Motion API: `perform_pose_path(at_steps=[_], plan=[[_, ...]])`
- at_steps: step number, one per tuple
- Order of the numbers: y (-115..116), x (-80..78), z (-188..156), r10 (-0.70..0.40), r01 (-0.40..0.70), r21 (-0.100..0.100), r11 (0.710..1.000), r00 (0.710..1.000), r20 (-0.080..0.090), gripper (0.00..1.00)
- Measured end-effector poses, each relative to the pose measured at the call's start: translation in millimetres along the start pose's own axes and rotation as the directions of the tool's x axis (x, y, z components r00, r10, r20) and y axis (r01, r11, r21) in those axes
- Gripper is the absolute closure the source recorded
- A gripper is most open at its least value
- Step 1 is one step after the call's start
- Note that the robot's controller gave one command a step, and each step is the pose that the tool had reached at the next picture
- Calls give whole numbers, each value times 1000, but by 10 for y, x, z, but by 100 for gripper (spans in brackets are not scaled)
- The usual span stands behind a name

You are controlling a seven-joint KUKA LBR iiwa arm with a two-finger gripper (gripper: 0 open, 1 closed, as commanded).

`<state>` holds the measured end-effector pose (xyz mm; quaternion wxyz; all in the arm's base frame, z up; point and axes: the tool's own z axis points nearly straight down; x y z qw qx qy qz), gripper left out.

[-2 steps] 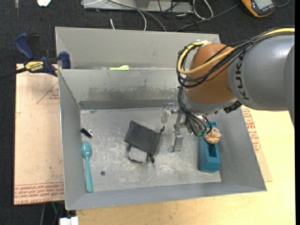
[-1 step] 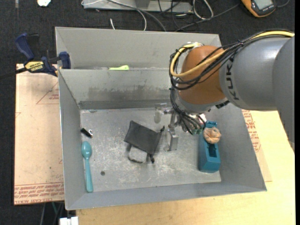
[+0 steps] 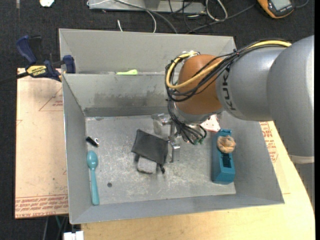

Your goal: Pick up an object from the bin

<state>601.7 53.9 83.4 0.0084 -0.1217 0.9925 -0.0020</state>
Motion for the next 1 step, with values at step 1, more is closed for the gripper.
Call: perform_pose_path(at_steps=[1], plan=[[31, 16, 85, -201, 201, 4, 979, 979, 13, 100]])
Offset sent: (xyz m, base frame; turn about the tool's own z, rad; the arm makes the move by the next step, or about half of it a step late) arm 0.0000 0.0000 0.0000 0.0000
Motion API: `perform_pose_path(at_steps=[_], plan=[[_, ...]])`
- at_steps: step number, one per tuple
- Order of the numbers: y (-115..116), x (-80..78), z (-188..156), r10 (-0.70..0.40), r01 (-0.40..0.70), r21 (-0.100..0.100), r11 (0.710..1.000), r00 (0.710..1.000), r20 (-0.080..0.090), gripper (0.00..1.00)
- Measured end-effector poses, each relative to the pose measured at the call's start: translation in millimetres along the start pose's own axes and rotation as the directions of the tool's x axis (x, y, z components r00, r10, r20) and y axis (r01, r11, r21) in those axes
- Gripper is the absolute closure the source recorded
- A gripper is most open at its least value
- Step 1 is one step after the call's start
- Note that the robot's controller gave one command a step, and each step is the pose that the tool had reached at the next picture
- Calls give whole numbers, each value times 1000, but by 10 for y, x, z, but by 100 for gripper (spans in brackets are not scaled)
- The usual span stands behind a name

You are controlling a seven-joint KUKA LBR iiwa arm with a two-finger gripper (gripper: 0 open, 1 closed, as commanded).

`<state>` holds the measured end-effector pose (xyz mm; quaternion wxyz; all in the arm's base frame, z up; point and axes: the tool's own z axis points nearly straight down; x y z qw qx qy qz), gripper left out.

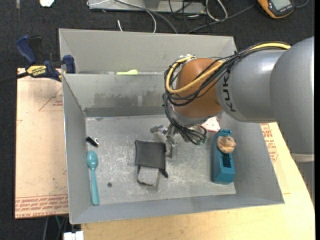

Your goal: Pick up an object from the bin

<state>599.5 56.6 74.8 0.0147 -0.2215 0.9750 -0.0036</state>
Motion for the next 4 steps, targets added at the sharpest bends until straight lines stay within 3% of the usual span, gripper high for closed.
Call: perform_pose_path(at_steps=[1, 2, 3, 4], plan=[[-1, 0, 0, 0, 0, 0, 1000, 1000, 0, 100], [-339, -174, -21, -306, 306, -2, 952, 952, 1, 100], [-356, -96, -267, -422, 422, -8, 906, 906, -7, 100], [-219, -342, -622, -438, 438, -2, 899, 899, 0, 100]])
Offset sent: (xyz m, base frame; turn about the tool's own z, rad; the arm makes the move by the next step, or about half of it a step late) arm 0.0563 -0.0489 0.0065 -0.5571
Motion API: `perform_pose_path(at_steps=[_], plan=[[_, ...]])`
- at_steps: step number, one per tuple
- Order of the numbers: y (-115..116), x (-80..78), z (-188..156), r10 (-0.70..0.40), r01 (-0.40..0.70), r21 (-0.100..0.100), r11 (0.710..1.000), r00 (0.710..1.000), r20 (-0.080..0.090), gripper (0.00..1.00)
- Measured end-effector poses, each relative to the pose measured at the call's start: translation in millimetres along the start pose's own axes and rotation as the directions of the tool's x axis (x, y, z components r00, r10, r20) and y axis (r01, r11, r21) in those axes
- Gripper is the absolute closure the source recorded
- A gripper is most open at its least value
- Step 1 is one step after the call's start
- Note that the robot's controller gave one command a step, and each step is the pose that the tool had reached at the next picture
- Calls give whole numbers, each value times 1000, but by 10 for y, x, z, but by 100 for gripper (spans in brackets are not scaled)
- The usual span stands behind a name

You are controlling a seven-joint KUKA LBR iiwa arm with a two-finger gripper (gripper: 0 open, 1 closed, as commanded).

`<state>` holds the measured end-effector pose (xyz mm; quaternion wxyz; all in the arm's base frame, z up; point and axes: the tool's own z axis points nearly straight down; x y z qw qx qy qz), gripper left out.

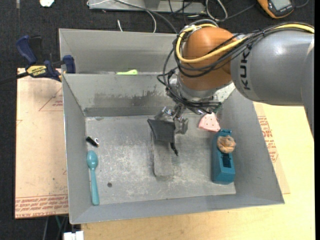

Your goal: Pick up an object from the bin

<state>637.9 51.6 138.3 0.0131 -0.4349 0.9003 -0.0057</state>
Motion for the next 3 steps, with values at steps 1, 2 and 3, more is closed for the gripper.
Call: perform_pose_path(at_steps=[1, 2, 3], plan=[[-71, 188, 187, -312, 312, -1, 950, 950, 0, 100], [-69, 188, -190, -472, 472, -8, 881, 882, -1, 100], [-39, 146, -495, -401, 401, -5, 916, 916, 1, 100]])
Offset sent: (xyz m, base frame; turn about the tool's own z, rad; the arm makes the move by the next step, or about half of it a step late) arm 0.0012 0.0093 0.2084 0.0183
